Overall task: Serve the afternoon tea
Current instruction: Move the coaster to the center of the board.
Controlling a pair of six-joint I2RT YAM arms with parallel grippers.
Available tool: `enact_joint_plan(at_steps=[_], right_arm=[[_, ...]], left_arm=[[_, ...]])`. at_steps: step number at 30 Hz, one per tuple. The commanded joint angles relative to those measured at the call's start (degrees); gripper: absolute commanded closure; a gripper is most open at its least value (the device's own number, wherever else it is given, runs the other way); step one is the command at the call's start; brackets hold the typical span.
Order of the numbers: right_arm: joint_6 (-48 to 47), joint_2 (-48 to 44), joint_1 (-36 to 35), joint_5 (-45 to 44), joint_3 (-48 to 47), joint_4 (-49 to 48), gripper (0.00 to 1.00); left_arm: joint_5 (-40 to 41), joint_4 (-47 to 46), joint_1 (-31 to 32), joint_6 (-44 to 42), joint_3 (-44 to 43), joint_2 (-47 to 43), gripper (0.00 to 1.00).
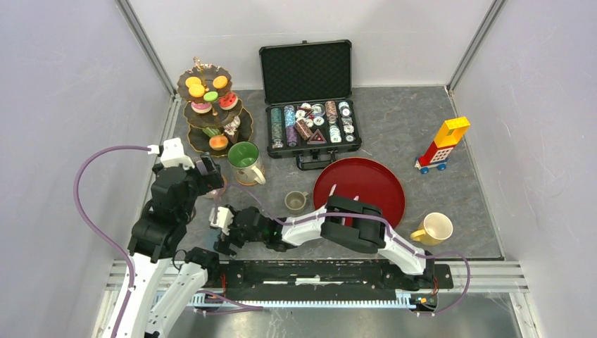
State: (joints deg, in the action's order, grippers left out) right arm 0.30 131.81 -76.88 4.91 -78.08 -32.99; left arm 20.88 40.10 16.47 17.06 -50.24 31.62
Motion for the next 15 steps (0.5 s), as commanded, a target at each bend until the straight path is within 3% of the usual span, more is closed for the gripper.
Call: enact_joint_plan(at_steps=[1, 7, 15], right_arm=[[2.3, 2.79, -0.29, -9.01, -3.3, 4.39, 0.02], [8.88, 2.7, 1.57, -17.82, -2.7, 5.92, 0.08], [12.55, -0.03, 3.58, -19.68, 2.06, 3.59, 0.12]], left_arm=[[-0.31, -2.25, -0.14, -1.06, 0.05, -0.68, 0.0], [-0.45, -2.2, -0.13, -1.06, 0.05, -0.36, 0.0], [-0.52, -2.13, -0.13, -0.98, 0.22, 0.5, 0.0]])
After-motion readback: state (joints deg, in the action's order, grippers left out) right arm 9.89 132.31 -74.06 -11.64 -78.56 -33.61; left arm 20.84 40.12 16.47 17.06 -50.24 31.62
